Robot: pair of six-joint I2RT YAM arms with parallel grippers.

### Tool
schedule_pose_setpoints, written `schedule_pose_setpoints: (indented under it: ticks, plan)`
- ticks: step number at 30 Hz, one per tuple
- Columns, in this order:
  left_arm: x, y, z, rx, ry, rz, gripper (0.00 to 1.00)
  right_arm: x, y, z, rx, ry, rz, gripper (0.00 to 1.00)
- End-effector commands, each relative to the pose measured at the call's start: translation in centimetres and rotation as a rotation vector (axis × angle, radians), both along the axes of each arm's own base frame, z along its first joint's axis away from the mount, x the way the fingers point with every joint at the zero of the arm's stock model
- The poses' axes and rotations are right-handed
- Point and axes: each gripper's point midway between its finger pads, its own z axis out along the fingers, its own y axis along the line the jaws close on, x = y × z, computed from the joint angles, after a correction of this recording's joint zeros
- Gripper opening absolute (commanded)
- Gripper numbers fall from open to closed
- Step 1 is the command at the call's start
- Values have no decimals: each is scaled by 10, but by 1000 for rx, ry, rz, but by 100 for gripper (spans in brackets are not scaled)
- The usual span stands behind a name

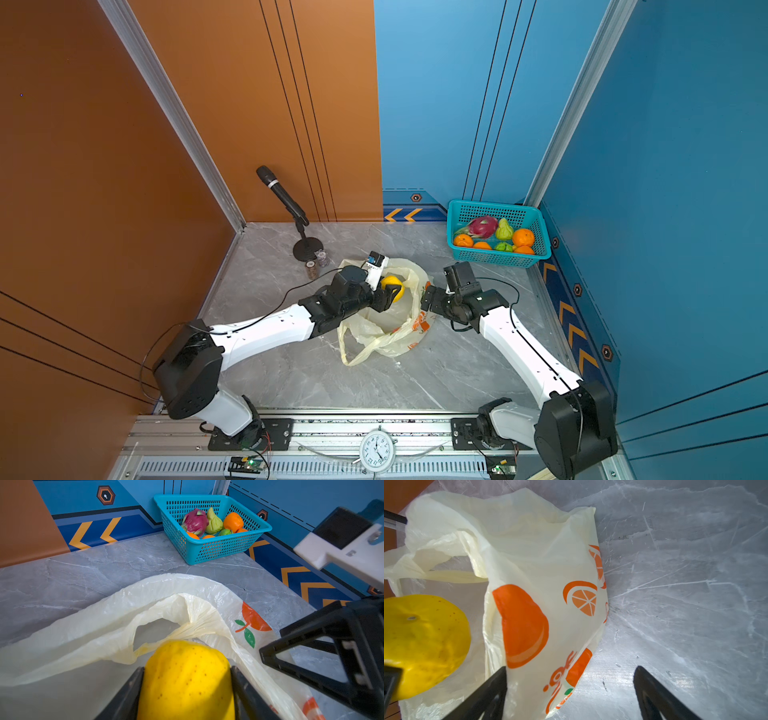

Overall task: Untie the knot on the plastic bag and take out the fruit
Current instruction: 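Lift the yellow fruit toward the right gripper while the right releases the bag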

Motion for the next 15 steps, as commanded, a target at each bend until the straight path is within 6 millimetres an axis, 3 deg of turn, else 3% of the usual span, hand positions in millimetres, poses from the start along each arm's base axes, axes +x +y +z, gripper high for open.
schedule_pose_setpoints:
  ticks: [1,6,15]
  plan:
    - [-7,3,15,-11,-58,-53,44,0,-3,6,-13,-14,-2,93]
    - [-17,3,39,-56,-148,-112,44,3,7,38,98,-74,3,94]
    - [-33,3,77,-126,-335,-215,43,3,41,118,385,-210,82,97]
